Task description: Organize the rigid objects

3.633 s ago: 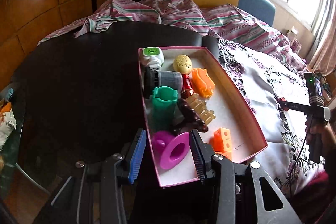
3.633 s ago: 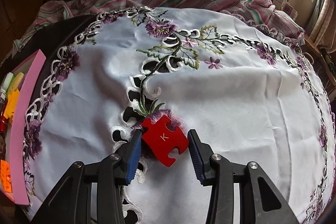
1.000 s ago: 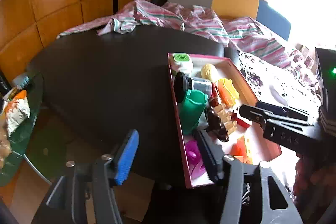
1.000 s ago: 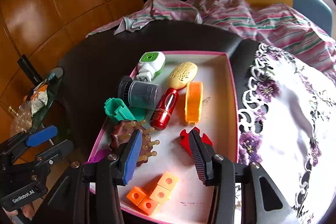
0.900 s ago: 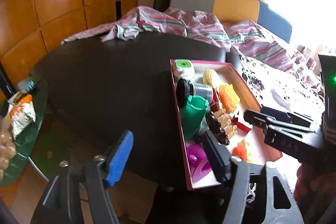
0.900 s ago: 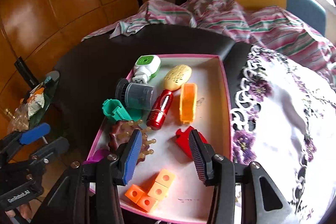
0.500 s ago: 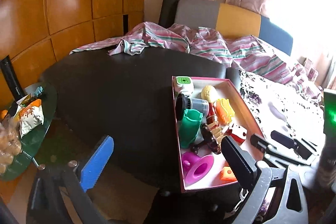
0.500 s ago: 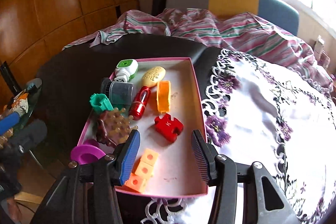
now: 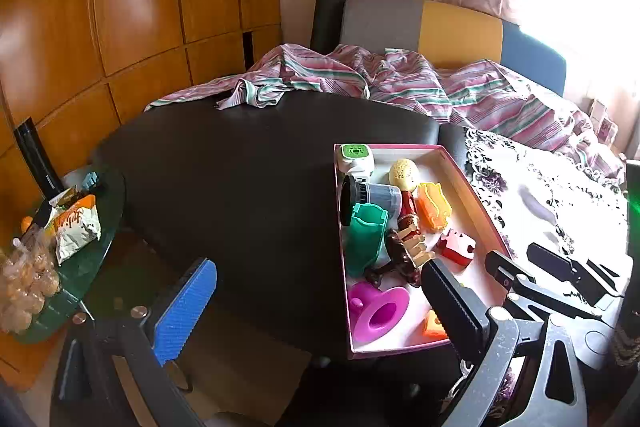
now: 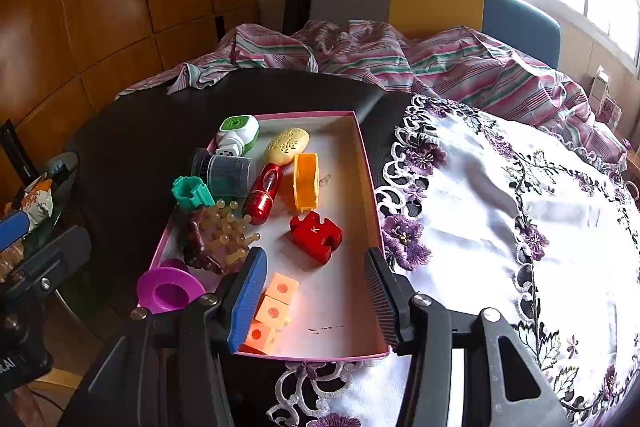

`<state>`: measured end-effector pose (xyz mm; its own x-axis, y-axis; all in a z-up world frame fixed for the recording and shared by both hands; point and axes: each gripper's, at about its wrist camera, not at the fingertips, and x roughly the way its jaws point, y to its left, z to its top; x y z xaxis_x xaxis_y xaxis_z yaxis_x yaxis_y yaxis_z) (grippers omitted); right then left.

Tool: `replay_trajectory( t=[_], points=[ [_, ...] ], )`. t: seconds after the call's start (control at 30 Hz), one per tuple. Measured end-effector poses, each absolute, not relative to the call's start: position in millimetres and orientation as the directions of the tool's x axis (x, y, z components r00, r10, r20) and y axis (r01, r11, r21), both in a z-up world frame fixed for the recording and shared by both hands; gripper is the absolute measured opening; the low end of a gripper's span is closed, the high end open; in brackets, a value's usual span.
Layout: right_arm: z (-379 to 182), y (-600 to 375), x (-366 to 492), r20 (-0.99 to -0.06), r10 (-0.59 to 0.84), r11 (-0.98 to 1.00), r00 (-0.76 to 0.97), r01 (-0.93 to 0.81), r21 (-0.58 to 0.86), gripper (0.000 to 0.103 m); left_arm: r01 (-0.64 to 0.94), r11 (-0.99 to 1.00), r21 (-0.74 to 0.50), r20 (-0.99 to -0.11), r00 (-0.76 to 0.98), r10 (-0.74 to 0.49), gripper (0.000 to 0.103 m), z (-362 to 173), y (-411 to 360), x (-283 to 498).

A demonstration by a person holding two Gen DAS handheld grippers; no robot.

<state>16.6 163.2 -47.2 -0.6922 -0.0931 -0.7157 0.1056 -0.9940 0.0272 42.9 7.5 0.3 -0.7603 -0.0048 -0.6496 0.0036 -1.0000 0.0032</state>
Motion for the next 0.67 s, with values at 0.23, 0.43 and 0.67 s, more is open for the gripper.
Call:
replay_trajectory(
  t=[0.23, 0.43, 0.67],
  points=[
    [-46.1, 162.4, 17.7, -0.715, -0.092, -0.994, -0.693, 0.105, 0.026, 0.051, 0.004, -1.0, -0.006, -0.646, -0.763, 0.001, 0.103, 2.3, 8.3, 45.2],
    [-46.8, 161.4, 16.9, -0.716, -0.09, -0.994, -0.693, 0.108, 0.02, 0.051, 0.019, -0.999, -0.027, -0.643, -0.766, 0.003, 0.103, 1.9, 6.0, 45.8],
    [-46.8, 161.4, 17.1, -0.713, -0.1, -0.993, -0.694, 0.113, 0.029, 0.051, 0.035, -0.999, -0.023, -0.649, -0.761, -0.012, 0.102, 0.6, 3.7, 43.8]
  ],
)
